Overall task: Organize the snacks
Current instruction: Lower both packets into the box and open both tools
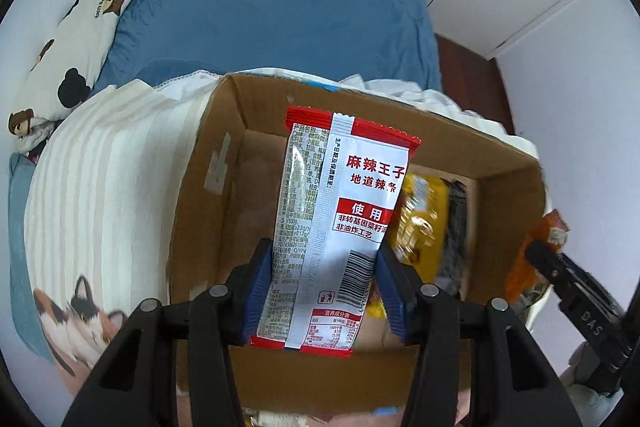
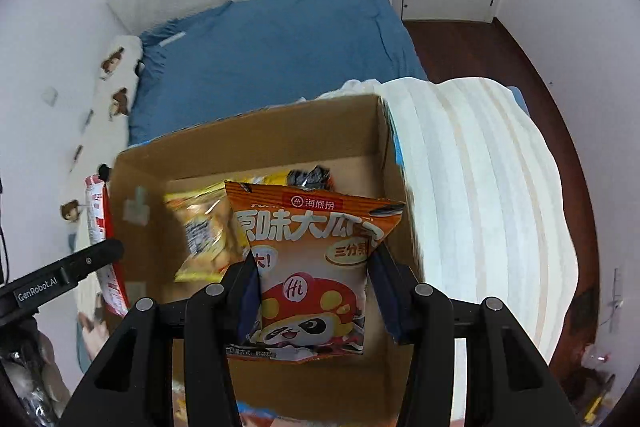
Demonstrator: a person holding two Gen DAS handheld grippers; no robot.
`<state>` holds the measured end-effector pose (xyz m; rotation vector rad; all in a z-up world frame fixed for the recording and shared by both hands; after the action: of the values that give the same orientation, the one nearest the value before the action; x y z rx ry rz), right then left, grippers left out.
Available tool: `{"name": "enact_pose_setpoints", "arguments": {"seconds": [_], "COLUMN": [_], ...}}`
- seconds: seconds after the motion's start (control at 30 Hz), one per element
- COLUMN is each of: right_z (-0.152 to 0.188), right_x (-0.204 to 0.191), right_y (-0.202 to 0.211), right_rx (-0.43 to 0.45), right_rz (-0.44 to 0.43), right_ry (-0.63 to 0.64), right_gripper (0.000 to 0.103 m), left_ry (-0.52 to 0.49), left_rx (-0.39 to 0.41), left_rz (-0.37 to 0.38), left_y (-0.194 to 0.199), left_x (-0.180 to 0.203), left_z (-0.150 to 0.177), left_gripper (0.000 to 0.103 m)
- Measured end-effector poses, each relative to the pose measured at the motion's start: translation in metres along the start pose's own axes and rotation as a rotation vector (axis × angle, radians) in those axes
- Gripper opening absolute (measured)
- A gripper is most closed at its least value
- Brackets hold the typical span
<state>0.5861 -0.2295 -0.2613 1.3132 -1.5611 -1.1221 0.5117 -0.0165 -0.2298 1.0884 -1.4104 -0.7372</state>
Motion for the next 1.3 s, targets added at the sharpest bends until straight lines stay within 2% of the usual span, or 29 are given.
{"name": "enact_pose_setpoints", "arguments": {"seconds": [0.27, 0.3, 0.33, 0.37, 0.4, 0.43, 0.57, 0.83, 1.0, 1.3], "right_z": [-0.033, -0.036, -0.035, -0.035, -0.034, -0.034, -0.030, -0.010, 0.011, 0.066], "right_x": [0.000, 0.001, 0.001, 0.001, -0.003, -0.004, -0.013, -0.018, -0.024, -0.026], "right_y": [-0.043, -0.049, -0.053, -0.058, -0.059, -0.062, -0.066, -0.058, -0.039, 0.018], "right_rx": [-0.047, -0.056, -0.072, -0.092, -0.096, -0.099, -0.100, -0.086, -0.043, 0.075], "right_rz": [0.062, 0.071, 0.085, 0.090, 0.066, 0.067, 0.081, 0.068, 0.035, -0.002], "right_ry": [0.022, 0.024, 0.024, 0.025, 0.027, 0.032, 0.059, 0.067, 0.073, 0.091], "right_gripper": [0.052, 0.055, 0.059, 0.075, 0.083, 0.085, 0.096, 0.098, 0.098, 0.098], "left_ry": [0.012, 0.011, 0.017, 0.019, 0.017, 0.012, 0.006, -0.023, -0.051, -0.112], "left_rx": [-0.068, -0.072, -0.069, -0.066, -0.058, -0.045, -0.032, 0.025, 0.107, 0.242], "left_rz": [-0.064, -0.068, -0.071, -0.071, -0.070, -0.075, -0.070, -0.099, -0.112, -0.138], "left_y": [-0.040, -0.043, -0.044, -0.045, -0.042, -0.040, -0.037, -0.017, 0.008, 0.057], "left_x": [-0.014, -0.015, -0.017, -0.017, -0.016, -0.015, -0.014, -0.011, -0.005, 0.009], "left_z": [-0.029, -0.030, -0.032, -0.033, -0.033, -0.034, -0.035, -0.018, 0.012, 0.079], "left_gripper": [0.049, 0.053, 0.067, 0.077, 0.093, 0.095, 0.096, 0.096, 0.096, 0.096]}}
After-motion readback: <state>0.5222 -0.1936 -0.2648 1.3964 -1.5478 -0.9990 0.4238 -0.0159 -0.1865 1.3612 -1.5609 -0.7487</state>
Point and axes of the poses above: each gripper's, at about its wrist camera, not at the fingertips, and y roughly against the way its jaws point, x to its right, z to its underside, the point moved 6 cm from there along -y, roughly the way its jaws point, and after that the axes turned 9 degrees about z, right-handed, at the moved point
